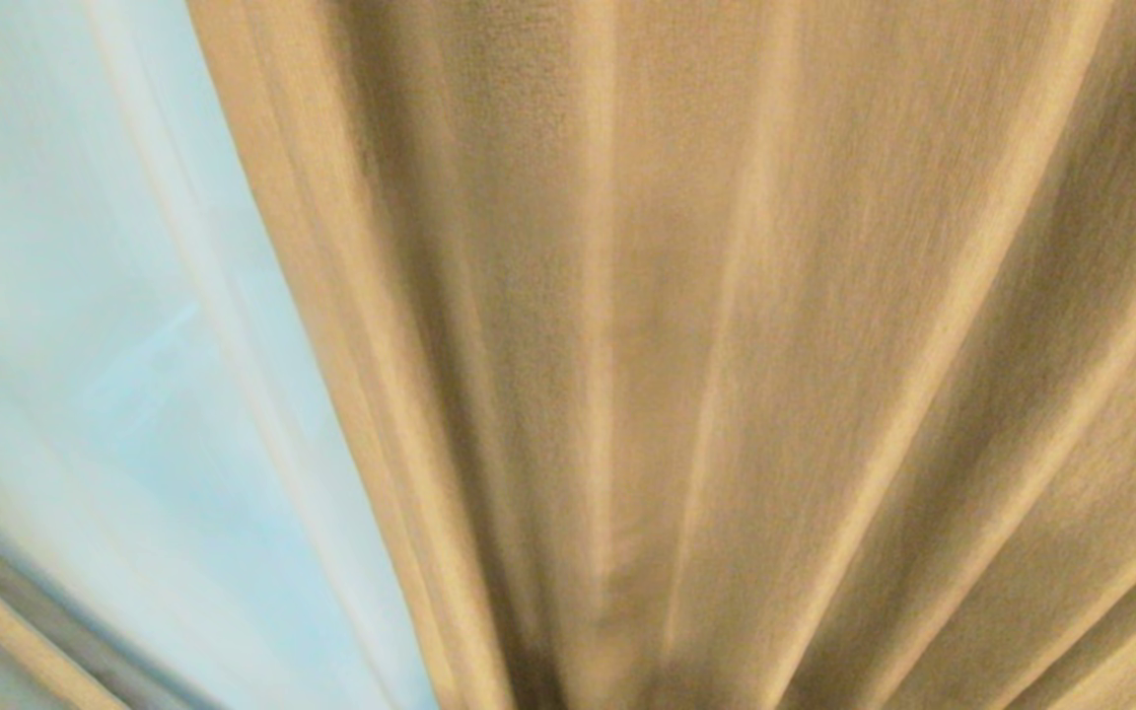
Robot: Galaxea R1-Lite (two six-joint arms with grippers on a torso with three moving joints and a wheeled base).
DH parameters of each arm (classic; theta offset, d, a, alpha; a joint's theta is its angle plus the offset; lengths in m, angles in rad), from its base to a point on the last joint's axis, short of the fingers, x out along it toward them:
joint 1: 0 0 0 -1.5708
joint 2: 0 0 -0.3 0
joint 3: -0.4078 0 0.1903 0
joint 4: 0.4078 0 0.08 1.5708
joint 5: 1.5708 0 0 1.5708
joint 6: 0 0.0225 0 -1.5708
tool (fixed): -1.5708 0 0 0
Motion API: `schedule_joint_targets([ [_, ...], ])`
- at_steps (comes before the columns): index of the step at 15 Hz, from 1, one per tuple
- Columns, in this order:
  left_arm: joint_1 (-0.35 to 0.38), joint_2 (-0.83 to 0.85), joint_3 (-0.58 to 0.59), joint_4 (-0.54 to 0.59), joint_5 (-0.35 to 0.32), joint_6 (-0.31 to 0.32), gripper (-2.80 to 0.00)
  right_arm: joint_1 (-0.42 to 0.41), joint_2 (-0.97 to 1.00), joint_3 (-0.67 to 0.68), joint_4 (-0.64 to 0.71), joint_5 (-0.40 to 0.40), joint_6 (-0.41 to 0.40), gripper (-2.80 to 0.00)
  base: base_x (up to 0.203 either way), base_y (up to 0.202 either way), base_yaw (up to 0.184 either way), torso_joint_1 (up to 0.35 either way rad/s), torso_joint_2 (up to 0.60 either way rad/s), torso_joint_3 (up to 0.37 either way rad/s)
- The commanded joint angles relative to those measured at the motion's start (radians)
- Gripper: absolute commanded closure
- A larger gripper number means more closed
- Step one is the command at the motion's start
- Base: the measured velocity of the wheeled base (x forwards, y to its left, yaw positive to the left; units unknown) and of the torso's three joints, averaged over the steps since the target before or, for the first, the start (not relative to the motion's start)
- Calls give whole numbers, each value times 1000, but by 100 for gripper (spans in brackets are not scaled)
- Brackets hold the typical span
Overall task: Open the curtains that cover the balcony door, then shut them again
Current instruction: Pull the outer curtains open on both sides
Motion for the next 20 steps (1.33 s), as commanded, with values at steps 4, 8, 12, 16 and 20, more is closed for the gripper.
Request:
schedule_joint_targets([
  [4, 70, 101, -37, -89, -10, -71, 0, 0, 1, 0, 0, 1, 0, 0, 0, 0, 0, 0, 0, 0],
  [8, 113, 155, -43, -111, -36, -76, 0, 0, 1, 0, 0, 1, 1, 0, 0, 0, 0, 0, 0, 0],
  [12, 142, 204, -87, -119, -52, -101, 0, 0, 1, 0, 1, 1, 0, 0, 0, 0, 0, 0, 0, 0],
  [16, 160, 234, -113, -126, -54, -104, 0, 0, 1, 0, 0, 1, 0, 0, 0, 0, 0, 0, 0, 0],
  [20, 200, 271, -110, -207, -54, -121, 0, 0, 1, 0, 0, 1, 0, 0, 0, 0, 0, 0, 0, 0],
])
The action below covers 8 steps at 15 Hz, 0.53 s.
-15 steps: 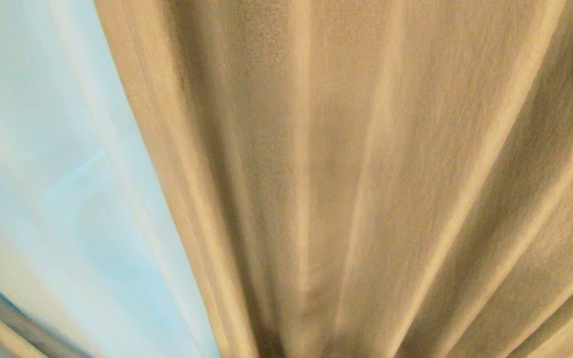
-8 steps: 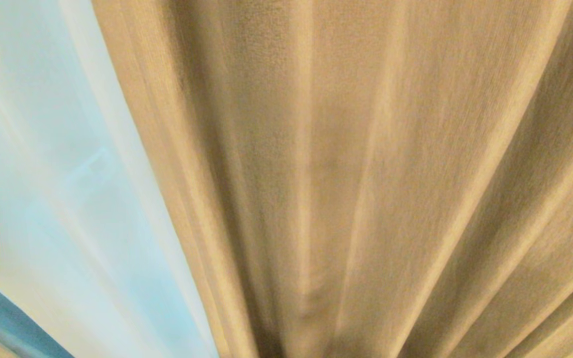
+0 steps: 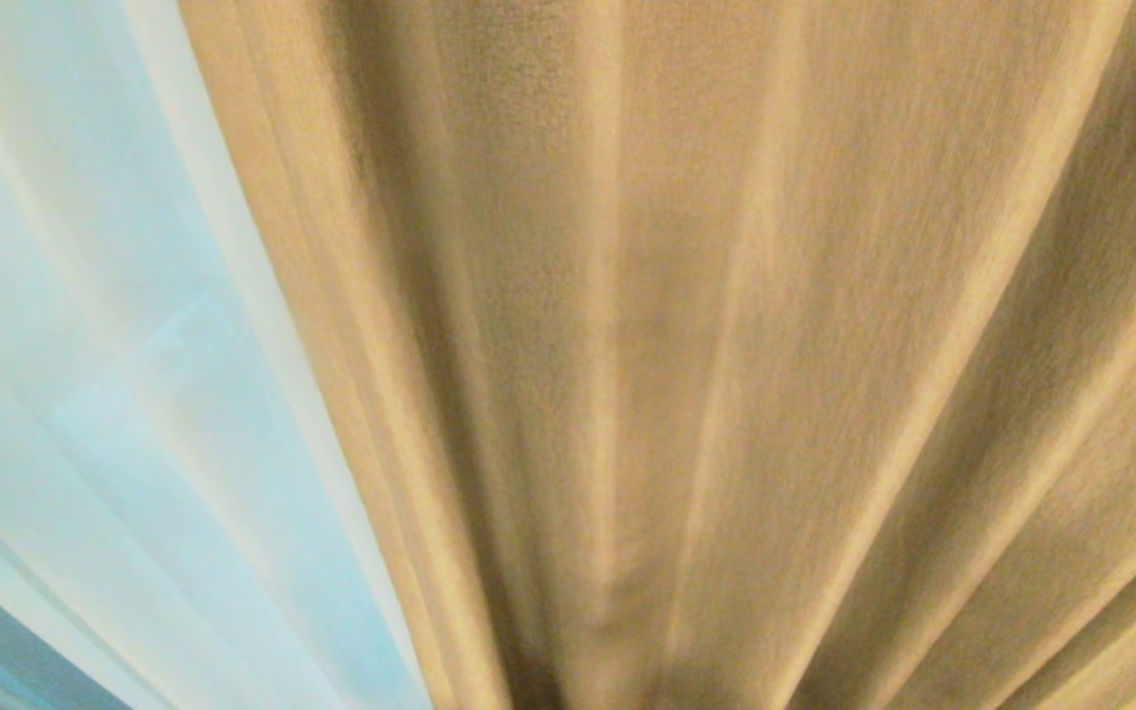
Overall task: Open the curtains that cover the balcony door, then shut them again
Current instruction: Pull the outer curtains open on both sides
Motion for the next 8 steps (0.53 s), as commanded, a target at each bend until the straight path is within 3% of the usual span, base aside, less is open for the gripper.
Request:
schedule_joint_targets([
  [1, 17, 25, 0, -13, -5, -6, 0, 0, 1, 0, 0, 1, 0, 0, 0, 0, 0, 0, 0, 0],
  [8, 92, 72, 14, -135, -10, -4, 0, 0, 1, 0, 0, 1, 0, 0, 0, 0, 0, 0, 0, 0],
])
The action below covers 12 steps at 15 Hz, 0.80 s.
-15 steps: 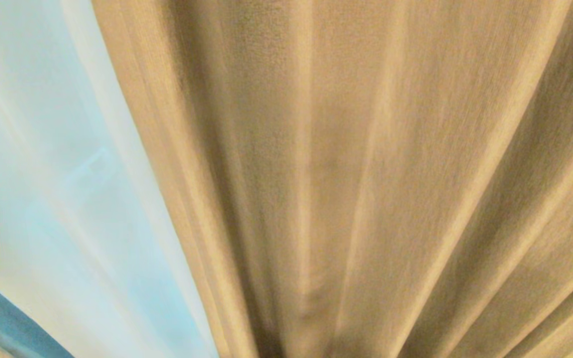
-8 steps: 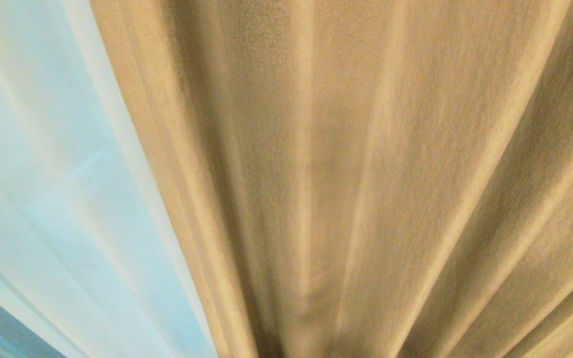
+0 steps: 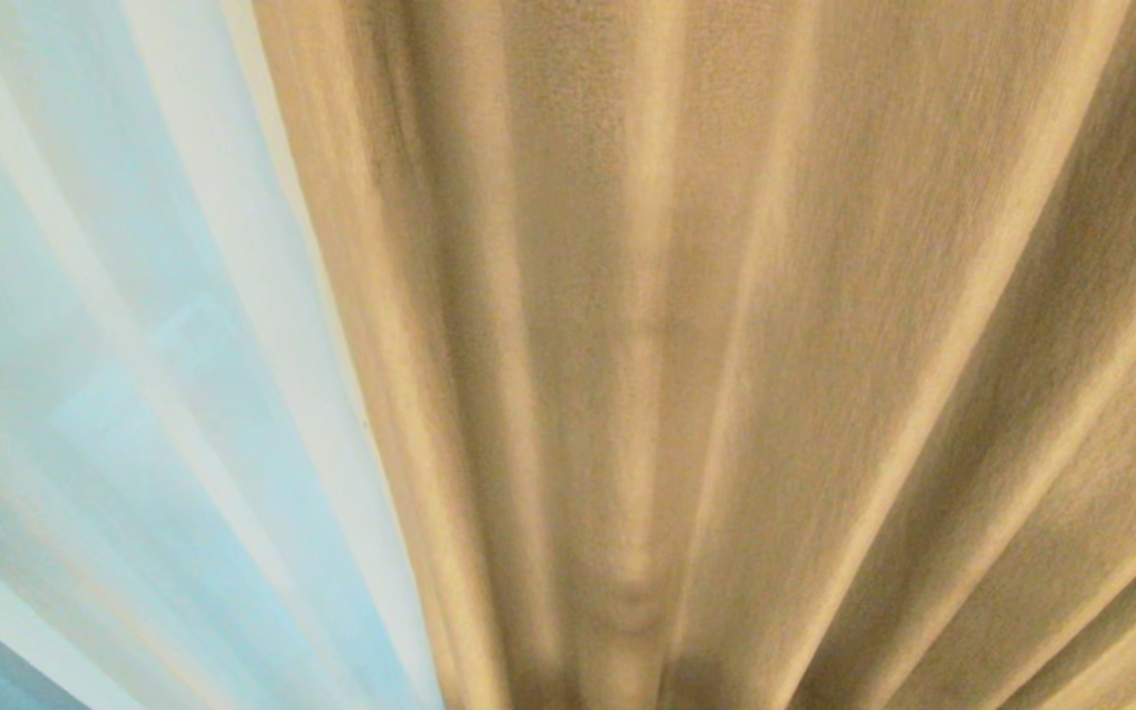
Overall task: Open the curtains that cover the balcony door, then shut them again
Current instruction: Pull the outer curtains open on both sides
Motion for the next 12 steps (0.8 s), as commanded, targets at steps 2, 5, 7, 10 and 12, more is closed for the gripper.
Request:
schedule_joint_targets([
  [2, 11, -33, 44, -57, -56, -4, 0, 0, 1, 0, 0, 1, -1, 0, 0, 0, 0, 0, 0, 0],
  [5, 8, -142, 162, -99, -109, -7, 0, 0, 1, 0, 0, 1, -1, 0, 0, 0, 0, 0, 0, 0],
  [7, -8, -247, 264, -103, -134, -8, 0, 0, 1, 0, 0, 1, -1, 0, 0, 0, 0, 0, 0, 0],
  [10, -42, -428, 402, -102, -143, -27, 0, 0, 1, 0, 0, 1, -1, 0, 0, 0, 0, 0, 0, 0],
  [12, -75, -539, 477, -104, -145, -67, 0, 0, 1, 0, 0, 1, -1, 0, 0, 0, 0, 0, 0, 0],
])
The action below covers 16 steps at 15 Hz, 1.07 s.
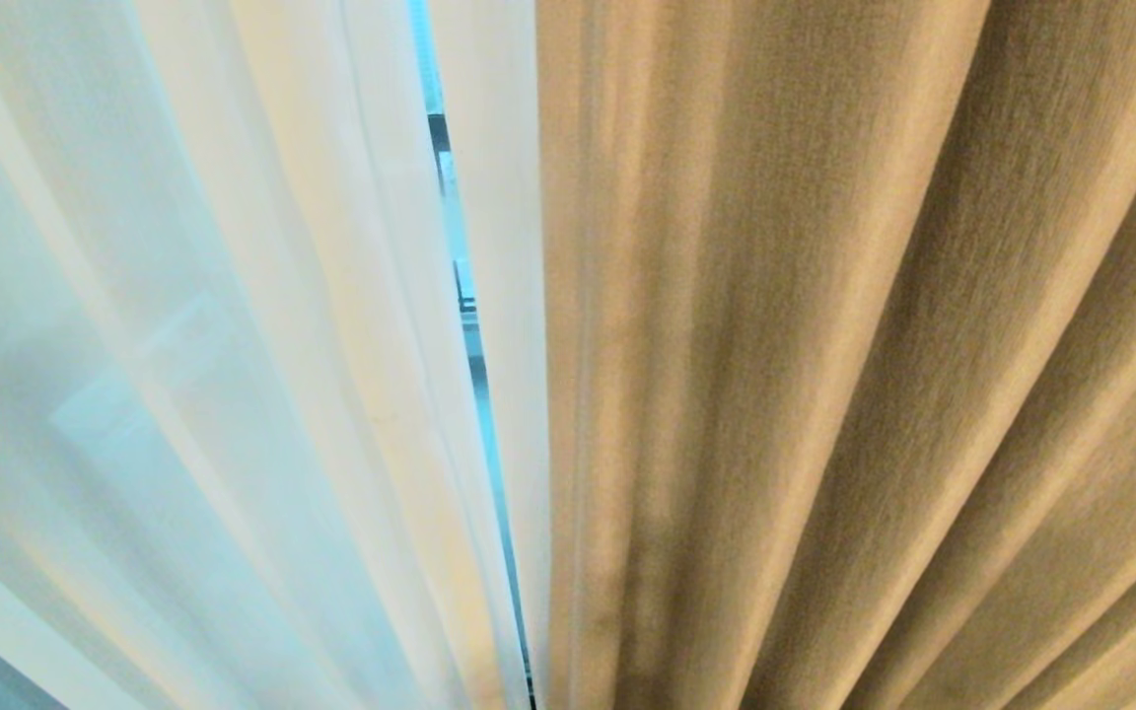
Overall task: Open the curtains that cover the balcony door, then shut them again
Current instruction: Pull the outer curtains open on both sides
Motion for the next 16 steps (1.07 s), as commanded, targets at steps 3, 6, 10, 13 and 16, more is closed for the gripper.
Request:
schedule_joint_targets([
  [3, -89, -286, 117, -5, -7, -68, 0, 0, 1, 0, 1, 1, -1, 0, 0, 0, 0, 0, 0, 0],
  [6, -177, -384, 140, 3, -4, -104, 0, 0, 1, 0, 0, 1, -1, 0, 0, 0, 0, 0, 0, 0],
  [10, -226, -450, 145, 36, -7, -109, 0, 0, 1, 0, 0, 1, -1, 0, 0, 0, 0, 0, 0, 0],
  [13, -260, -488, 207, 36, -14, -109, 0, 0, 1, 0, 0, 1, -1, 0, 0, 0, 0, 0, 0, 0],
  [16, -291, -514, 263, 35, -18, -106, 0, 0, 1, 0, 0, 1, -1, 0, 0, 0, 0, 0, 0, 0],
])
